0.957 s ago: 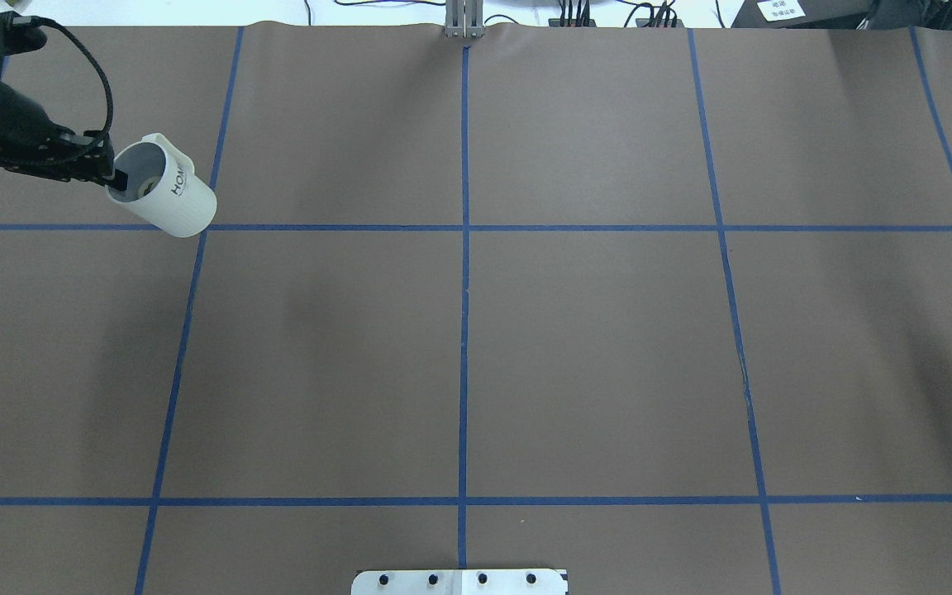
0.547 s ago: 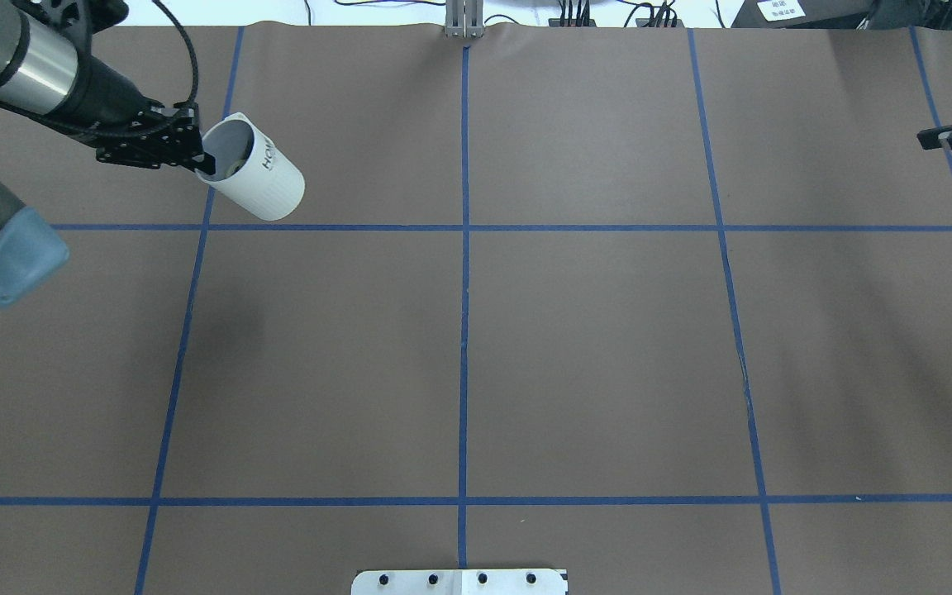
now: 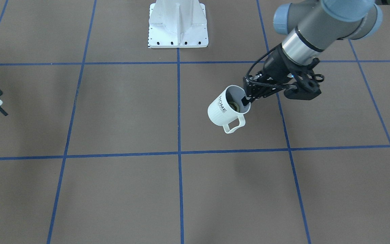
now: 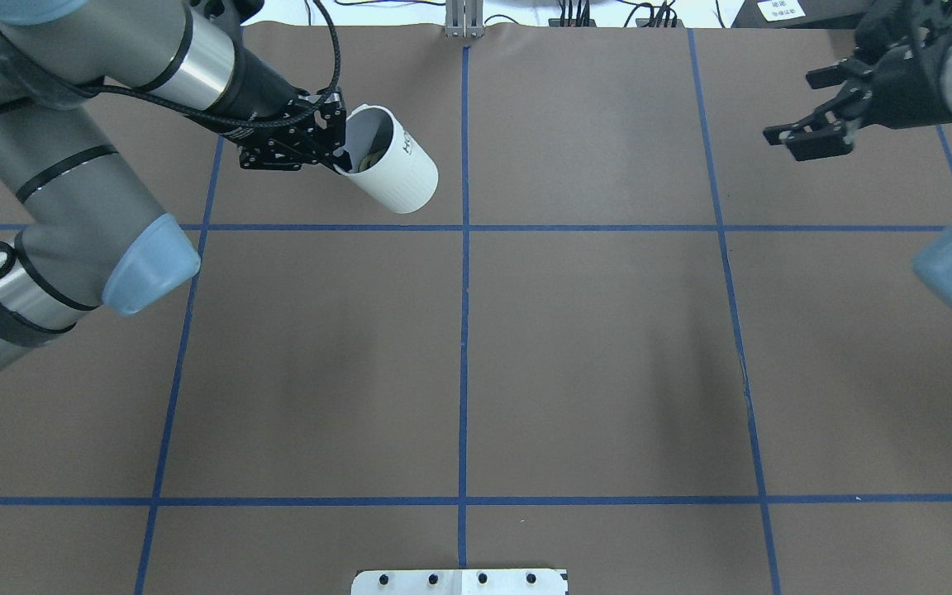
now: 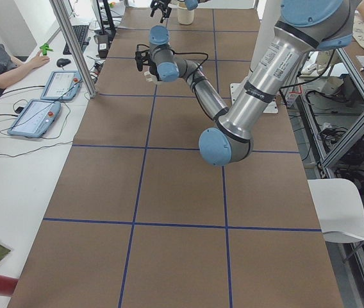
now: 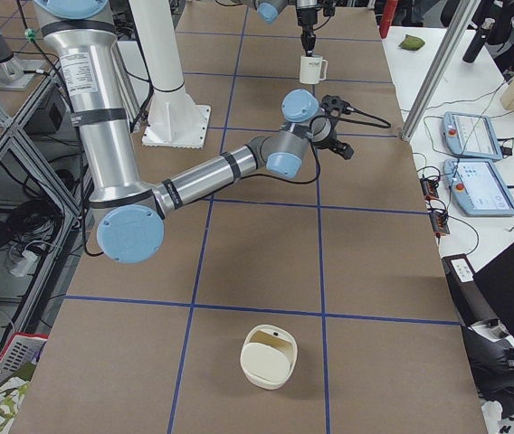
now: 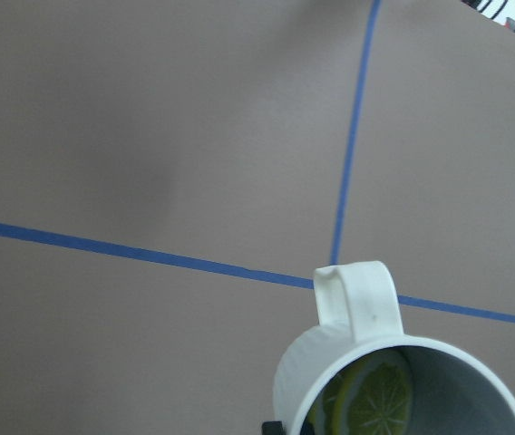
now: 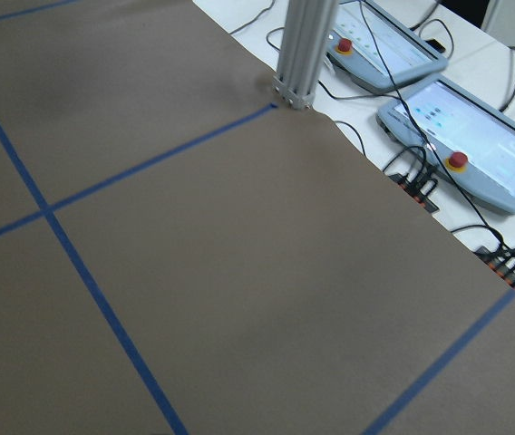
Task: Left arm hands cup to right arm to dump lemon
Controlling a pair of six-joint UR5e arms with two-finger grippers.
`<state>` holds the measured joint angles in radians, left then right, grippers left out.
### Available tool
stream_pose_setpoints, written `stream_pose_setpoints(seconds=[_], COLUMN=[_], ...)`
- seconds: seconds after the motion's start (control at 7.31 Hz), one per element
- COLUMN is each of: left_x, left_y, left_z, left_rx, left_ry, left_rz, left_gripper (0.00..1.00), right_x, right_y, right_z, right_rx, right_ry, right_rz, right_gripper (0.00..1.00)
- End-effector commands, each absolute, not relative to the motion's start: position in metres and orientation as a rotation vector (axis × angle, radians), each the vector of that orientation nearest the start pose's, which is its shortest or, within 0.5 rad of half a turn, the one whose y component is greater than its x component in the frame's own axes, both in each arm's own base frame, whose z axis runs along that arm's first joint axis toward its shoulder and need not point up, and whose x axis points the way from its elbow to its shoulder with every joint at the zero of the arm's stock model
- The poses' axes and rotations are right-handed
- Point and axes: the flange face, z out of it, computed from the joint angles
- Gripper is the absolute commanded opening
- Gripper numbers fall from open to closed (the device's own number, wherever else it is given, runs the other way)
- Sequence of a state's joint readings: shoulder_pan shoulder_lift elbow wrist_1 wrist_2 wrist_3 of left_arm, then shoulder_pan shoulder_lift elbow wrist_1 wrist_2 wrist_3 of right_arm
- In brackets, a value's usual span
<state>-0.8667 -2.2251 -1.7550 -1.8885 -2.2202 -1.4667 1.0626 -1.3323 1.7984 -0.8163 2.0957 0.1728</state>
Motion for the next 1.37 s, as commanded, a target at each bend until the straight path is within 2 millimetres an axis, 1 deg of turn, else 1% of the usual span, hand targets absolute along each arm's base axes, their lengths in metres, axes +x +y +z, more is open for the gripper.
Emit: stream_pose_setpoints(seconds=[0.0,0.14,0.27,0.41,0.55,0.68,0.96,1.23], left_x=[0.368,0.369,0.369,0.370,0.371,0.376,0.378,0.377], left_y=[-0.540,-0.541,-0.542,-0.541,-0.543,-0.541,-0.543,-0.542], left_z=[0.120,0.119,0.111,0.101,0.086,0.081,0.082,0.081], left_rx=[-0.016,-0.050,-0.080,-0.110,-0.135,-0.147,-0.148,-0.148], left_ry=[1.268,1.269,1.278,1.289,1.305,1.306,1.303,1.307], left_rz=[-0.327,-0.373,-0.419,-0.456,-0.490,-0.495,-0.497,-0.495], left_gripper=[0.00,0.00,0.00,0.00,0.00,0.00,0.00,0.00], right_x=[-0.270,-0.296,-0.334,-0.366,-0.385,-0.395,-0.414,-0.423], right_y=[-0.526,-0.515,-0.496,-0.478,-0.463,-0.448,-0.428,-0.416], right_z=[0.276,0.259,0.239,0.222,0.209,0.204,0.192,0.187], right_rx=[1.053,1.114,1.191,1.242,1.297,1.351,1.391,1.413], right_ry=[-0.887,-0.845,-0.784,-0.756,-0.769,-0.801,-0.790,-0.813], right_rz=[-0.619,-0.593,-0.546,-0.505,-0.480,-0.464,-0.420,-0.410], right_gripper=[0.94,0.94,0.94,0.94,0.94,0.94,0.94,0.94])
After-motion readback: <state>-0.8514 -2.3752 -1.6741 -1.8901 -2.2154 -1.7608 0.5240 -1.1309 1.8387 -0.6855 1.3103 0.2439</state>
